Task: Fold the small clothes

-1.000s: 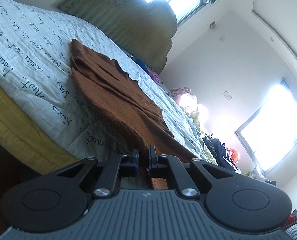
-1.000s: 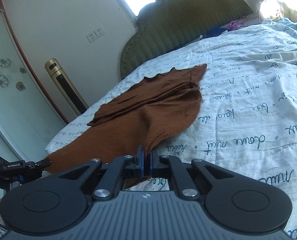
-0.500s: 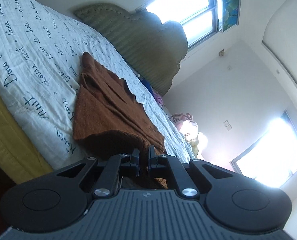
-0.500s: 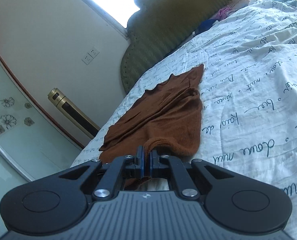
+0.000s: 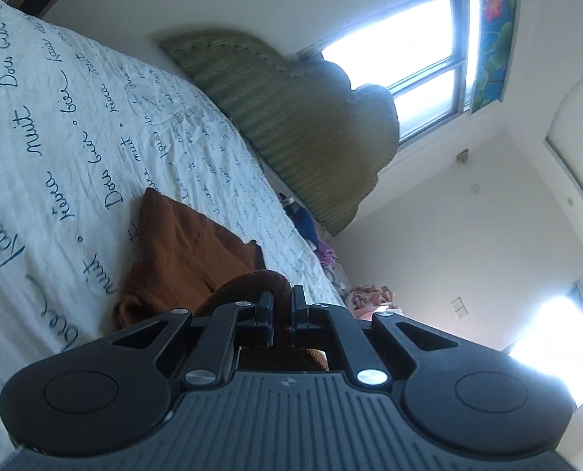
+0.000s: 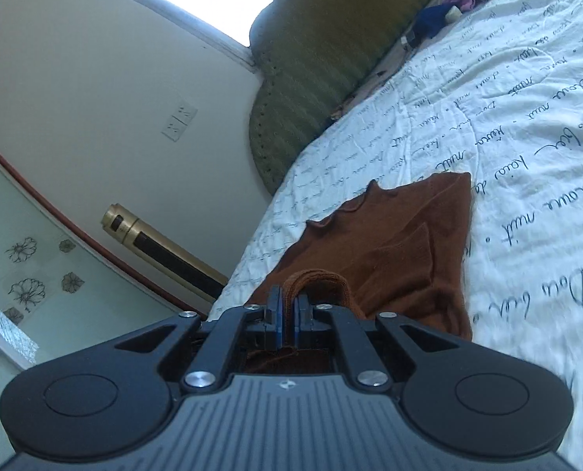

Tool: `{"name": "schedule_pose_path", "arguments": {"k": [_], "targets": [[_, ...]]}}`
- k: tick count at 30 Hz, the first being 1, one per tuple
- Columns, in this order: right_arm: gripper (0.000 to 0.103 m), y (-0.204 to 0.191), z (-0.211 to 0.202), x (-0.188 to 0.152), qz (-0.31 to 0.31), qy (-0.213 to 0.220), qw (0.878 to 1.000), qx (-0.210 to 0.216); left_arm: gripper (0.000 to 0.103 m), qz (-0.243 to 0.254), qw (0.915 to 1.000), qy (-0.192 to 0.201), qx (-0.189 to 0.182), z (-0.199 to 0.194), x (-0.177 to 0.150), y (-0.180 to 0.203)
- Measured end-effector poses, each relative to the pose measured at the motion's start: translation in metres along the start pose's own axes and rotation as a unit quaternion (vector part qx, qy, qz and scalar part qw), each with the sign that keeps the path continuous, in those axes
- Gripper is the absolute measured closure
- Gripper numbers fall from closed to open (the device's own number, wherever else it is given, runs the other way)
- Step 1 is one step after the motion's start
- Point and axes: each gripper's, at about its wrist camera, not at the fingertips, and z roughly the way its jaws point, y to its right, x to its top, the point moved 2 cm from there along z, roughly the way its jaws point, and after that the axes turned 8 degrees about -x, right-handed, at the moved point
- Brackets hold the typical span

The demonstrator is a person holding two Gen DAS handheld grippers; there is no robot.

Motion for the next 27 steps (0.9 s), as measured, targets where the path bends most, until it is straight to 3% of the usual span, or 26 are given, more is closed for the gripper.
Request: {"name": "schedule_pose_path", "arguments": {"k": [6,13,15,21,27], "targets": [[0.098,0.041,0.077,0.039,0.060,-0.027,0.998,-0.019,0.096,-0.041,0.9980,-0.013,0.045,0.066,0.033,-0.042],[0.098,0.058,0.126,0.065,0.079,-0.048,0.995,-0.034,0.096,-0.061,0.9938,-0.032,0.087,0.104,0.052,-0.066],[0.097,0.063,0.138,0.068,0.078,-0.054,0.994,-0.050,0.096,-0.058,0.9922,-0.037,0.104,0.111,0.052,-0.072],[0.097,0.062,0.156,0.079,0.065,-0.045,0.994,-0.075,0.096,-0.043,0.9922,-0.044,0.109,0.128,0.064,-0.071],[0.096,0.062,0.162,0.080,0.056,-0.031,0.991,-0.114,0.096,-0.026,0.9872,-0.088,0.130,0.159,0.070,-0.075]]}}
